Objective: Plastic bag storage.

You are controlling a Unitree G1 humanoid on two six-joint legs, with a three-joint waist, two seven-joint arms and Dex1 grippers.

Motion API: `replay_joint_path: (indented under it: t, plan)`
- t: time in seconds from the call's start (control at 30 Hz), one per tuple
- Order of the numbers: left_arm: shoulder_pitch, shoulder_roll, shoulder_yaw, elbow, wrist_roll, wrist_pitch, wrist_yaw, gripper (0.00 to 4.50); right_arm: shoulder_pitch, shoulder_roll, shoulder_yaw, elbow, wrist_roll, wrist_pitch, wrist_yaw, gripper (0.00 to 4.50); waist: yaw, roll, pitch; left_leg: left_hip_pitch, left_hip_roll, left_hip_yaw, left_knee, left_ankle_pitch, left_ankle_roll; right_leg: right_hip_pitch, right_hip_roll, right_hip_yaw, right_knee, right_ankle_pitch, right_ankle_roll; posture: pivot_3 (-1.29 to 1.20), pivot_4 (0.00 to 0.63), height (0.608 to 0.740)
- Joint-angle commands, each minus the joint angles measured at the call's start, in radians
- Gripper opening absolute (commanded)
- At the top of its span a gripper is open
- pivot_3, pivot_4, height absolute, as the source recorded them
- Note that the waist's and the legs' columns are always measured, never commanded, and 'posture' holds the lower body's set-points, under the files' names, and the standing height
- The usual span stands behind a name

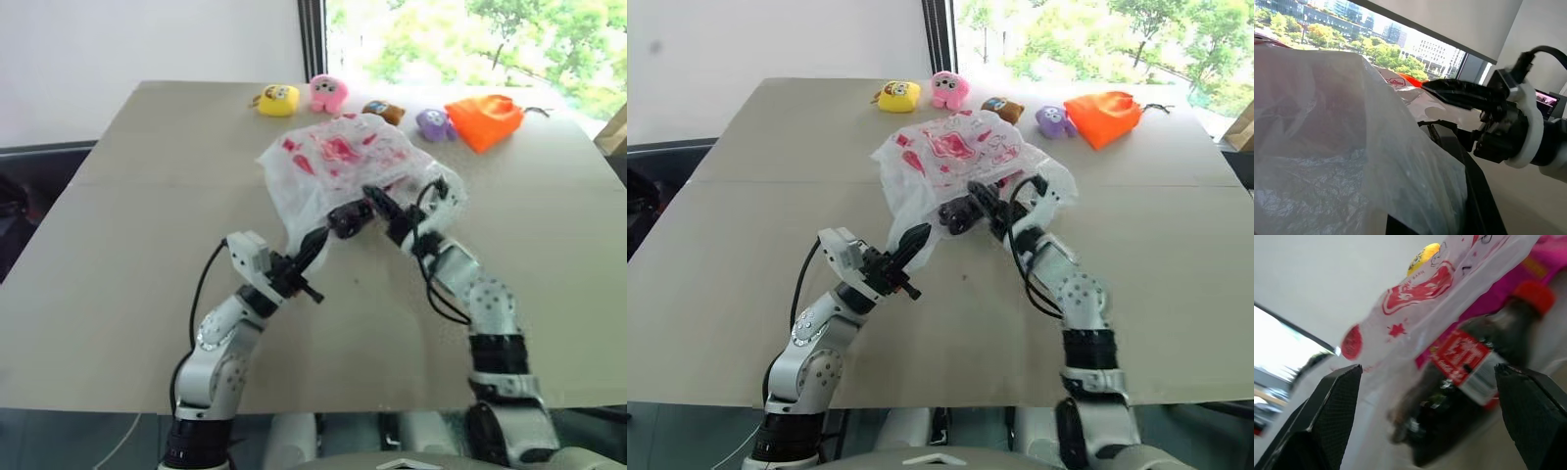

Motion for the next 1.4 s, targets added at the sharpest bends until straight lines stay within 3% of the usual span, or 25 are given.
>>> replay_joint_path:
  t: [0.03, 0.23, 0.43, 0.63, 0.77, 0.93, 1.0, 1.23, 1.4]
  plan:
    - [0.005, 0.003, 0.000, -0.015, -0.005, -0.012, -0.014, 0.00, 0.004, -0.200, 0.046, 0.036, -0.358, -0.333, 0.144, 4.43, -0.002, 0.000, 0.000, 0.000, 0.000, 0.000, 0.001, 0.000, 0.000, 0.000, 0.000, 0.001, 0.000, 0.000, 0.000, 0.00, 0.150, 0.740]
    - [0.003, 0.002, -0.011, -0.004, -0.003, -0.010, -0.026, 0.00, -0.090, -0.316, 0.067, 0.343, -0.631, -0.546, 0.137, 4.43, -0.013, 0.000, 0.000, 0.004, 0.002, 0.001, 0.001, 0.002, -0.004, 0.000, 0.005, 0.003, 0.003, 0.000, 0.000, 0.00, 0.150, 0.740]
    - [-0.002, 0.006, -0.010, 0.001, -0.004, -0.008, -0.031, 0.00, -0.255, -0.179, -0.017, 0.626, -0.585, -0.577, 0.120, 4.43, -0.014, 0.000, 0.000, 0.004, 0.002, 0.005, 0.001, 0.003, -0.006, 0.000, 0.005, 0.006, 0.003, 0.000, 0.000, 0.00, 0.150, 0.740]
    - [-0.008, 0.012, -0.003, 0.001, 0.008, -0.014, -0.023, 0.00, -0.309, -0.107, -0.094, 0.737, -0.515, -0.525, 0.177, 4.43, 0.002, 0.000, 0.000, 0.003, 0.002, 0.004, 0.000, 0.003, -0.006, 0.000, 0.004, 0.004, 0.002, 0.000, 0.000, 0.00, 0.150, 0.740]
    - [-0.019, 0.011, 0.013, 0.006, 0.009, -0.022, -0.010, 0.00, -0.274, -0.116, -0.102, 0.685, -0.496, -0.474, 0.225, 3.27, 0.000, 0.001, 0.001, 0.002, 0.001, 0.005, 0.000, 0.003, -0.006, 0.000, 0.003, 0.004, 0.002, 0.000, 0.000, 0.00, 0.150, 0.740]
    - [-0.021, 0.017, 0.015, 0.003, 0.007, -0.016, -0.016, 0.00, -0.232, -0.125, -0.128, 0.570, -0.460, -0.394, 0.252, 0.73, -0.005, 0.001, 0.001, 0.003, 0.002, 0.004, 0.000, 0.003, -0.006, 0.000, 0.003, 0.003, 0.003, 0.000, 0.000, 0.00, 0.150, 0.740]
    - [-0.029, 0.018, 0.016, 0.004, 0.003, -0.012, -0.016, 0.00, -0.215, -0.126, -0.142, 0.511, -0.427, -0.353, 0.269, 0.07, -0.004, 0.001, 0.001, 0.003, 0.002, 0.004, 0.000, 0.003, -0.006, 0.000, 0.003, 0.004, 0.003, 0.000, 0.000, 0.00, 0.150, 0.740]
    - [-0.160, 0.004, 0.100, 0.001, -0.081, 0.027, 0.048, 0.00, -0.223, -0.137, -0.232, 0.304, -0.257, -0.150, 0.291, 0.07, 0.000, 0.001, 0.001, 0.003, 0.001, 0.004, 0.001, 0.003, -0.006, 0.000, 0.003, 0.003, 0.003, 0.000, 0.000, 0.00, 0.150, 0.740]
    - [-0.353, 0.016, 0.227, 0.013, -0.236, 0.107, 0.136, 0.00, -0.280, -0.183, -0.317, 0.226, -0.114, -0.036, 0.321, 0.07, 0.000, 0.000, 0.001, 0.001, 0.001, 0.003, 0.001, 0.003, -0.006, 0.000, 0.003, 0.002, 0.002, 0.000, 0.000, 0.00, 0.150, 0.740]
